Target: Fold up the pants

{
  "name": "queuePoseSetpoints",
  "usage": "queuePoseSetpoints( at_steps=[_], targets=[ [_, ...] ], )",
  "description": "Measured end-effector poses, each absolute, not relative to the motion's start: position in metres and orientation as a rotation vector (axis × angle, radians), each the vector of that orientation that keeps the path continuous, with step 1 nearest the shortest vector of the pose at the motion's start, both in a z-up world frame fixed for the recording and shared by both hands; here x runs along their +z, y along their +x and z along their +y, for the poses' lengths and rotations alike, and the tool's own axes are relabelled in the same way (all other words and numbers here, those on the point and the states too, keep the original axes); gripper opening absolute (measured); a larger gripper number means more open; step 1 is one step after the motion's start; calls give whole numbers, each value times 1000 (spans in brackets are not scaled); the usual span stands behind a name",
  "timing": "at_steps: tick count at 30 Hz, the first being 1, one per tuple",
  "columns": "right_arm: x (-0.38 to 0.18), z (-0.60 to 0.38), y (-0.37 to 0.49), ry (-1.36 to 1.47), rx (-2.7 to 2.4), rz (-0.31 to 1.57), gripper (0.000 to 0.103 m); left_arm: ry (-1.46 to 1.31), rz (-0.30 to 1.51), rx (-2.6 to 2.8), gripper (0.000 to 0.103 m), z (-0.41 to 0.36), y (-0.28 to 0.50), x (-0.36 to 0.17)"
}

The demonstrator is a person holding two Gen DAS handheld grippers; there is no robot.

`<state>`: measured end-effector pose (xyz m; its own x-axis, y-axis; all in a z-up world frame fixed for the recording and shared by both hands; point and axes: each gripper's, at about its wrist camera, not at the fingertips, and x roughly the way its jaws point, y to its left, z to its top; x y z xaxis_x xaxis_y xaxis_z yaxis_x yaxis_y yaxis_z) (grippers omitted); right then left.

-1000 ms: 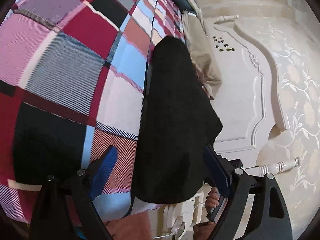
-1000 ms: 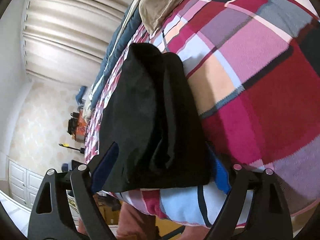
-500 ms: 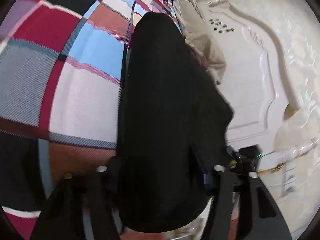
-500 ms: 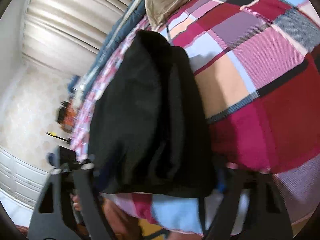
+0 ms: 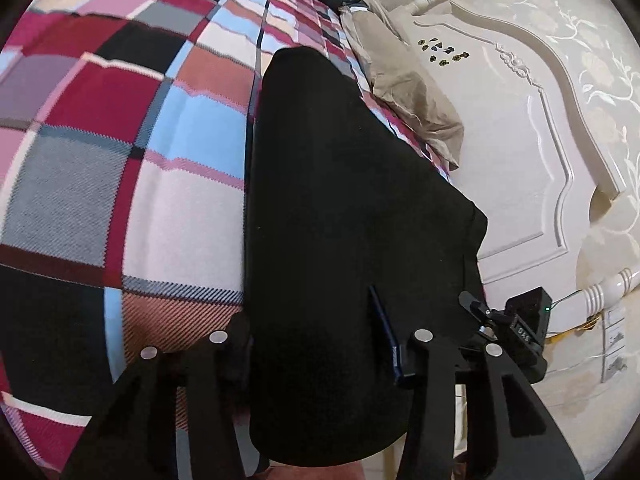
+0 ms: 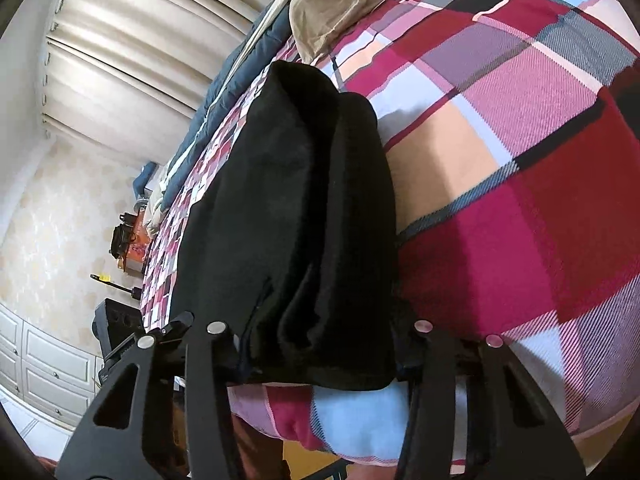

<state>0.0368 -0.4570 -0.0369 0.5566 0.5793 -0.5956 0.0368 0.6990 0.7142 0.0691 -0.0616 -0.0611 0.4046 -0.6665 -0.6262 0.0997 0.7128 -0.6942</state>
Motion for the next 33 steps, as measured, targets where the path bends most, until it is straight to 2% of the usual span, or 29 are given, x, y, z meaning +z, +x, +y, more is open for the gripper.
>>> queuePoseSetpoints(
  at_steps=[10, 33],
  targets=[
    [-36, -423, 49, 725, 399, 969, 47, -596, 1010, -468, 45, -42, 68, -53],
    [-25, -290, 95, 608, 576, 1043, 46, -697, 920, -300, 45, 78, 42, -53]
  ],
)
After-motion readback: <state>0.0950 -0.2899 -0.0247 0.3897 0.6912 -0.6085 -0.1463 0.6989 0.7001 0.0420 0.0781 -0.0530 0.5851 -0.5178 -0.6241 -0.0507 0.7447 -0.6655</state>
